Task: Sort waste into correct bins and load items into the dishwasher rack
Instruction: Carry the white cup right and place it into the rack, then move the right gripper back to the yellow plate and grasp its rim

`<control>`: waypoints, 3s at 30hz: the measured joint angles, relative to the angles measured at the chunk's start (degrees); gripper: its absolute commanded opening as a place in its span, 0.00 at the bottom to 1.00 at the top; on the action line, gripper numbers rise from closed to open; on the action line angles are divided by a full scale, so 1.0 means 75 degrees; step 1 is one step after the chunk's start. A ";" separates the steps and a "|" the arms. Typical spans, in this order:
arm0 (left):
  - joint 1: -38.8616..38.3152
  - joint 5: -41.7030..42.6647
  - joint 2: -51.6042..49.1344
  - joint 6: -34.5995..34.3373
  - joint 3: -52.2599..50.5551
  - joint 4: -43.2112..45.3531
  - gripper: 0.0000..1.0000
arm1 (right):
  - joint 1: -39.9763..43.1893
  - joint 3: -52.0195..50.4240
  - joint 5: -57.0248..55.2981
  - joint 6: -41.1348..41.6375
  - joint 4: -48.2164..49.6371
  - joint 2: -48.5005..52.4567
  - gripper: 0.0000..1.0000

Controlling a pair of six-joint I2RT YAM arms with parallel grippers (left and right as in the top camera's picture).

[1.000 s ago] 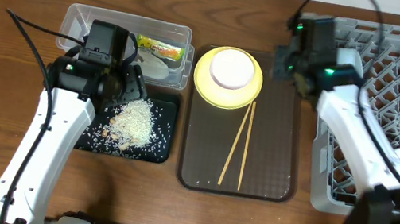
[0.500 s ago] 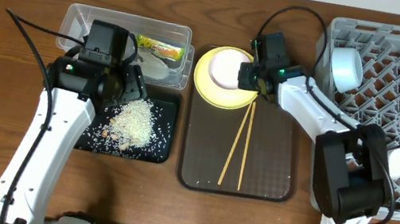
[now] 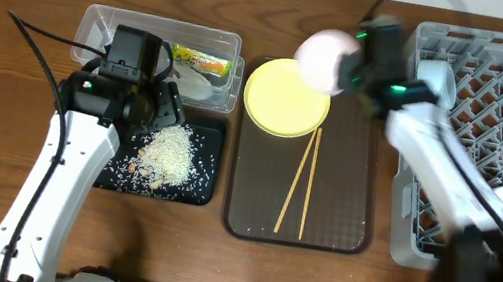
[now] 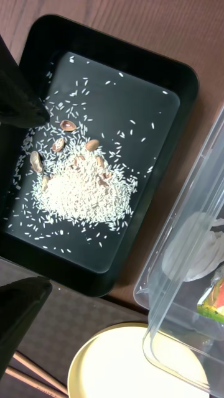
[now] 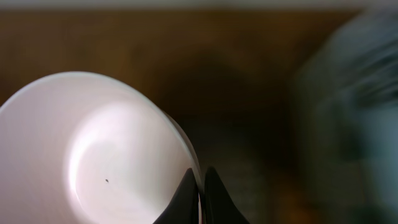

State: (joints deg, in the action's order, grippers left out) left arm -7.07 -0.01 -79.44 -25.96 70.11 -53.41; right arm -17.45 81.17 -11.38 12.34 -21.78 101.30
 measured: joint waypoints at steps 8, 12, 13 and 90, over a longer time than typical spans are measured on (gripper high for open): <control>0.0000 0.0000 0.0000 0.0000 0.0000 0.0000 0.79 | 0.1378 0.0108 -0.2396 -0.3220 0.0883 -0.1282 0.01; 0.0000 0.0000 0.0000 0.0000 0.0000 0.0000 0.79 | 0.2209 0.0093 -0.3293 -0.4858 0.1443 -0.0982 0.01; 0.0000 0.0000 0.0000 0.0000 0.0000 0.0003 0.79 | 0.2445 0.0090 -0.3494 -0.5193 0.1641 -0.0886 0.01; 0.0000 0.0000 0.0000 0.0000 0.0000 0.0000 0.79 | 0.2098 0.0096 -0.6312 -0.5394 0.2920 0.2145 0.33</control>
State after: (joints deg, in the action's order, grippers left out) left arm -7.07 -0.01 -79.44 -25.96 70.11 -53.41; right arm -1.72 81.89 -58.72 -28.12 0.12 117.38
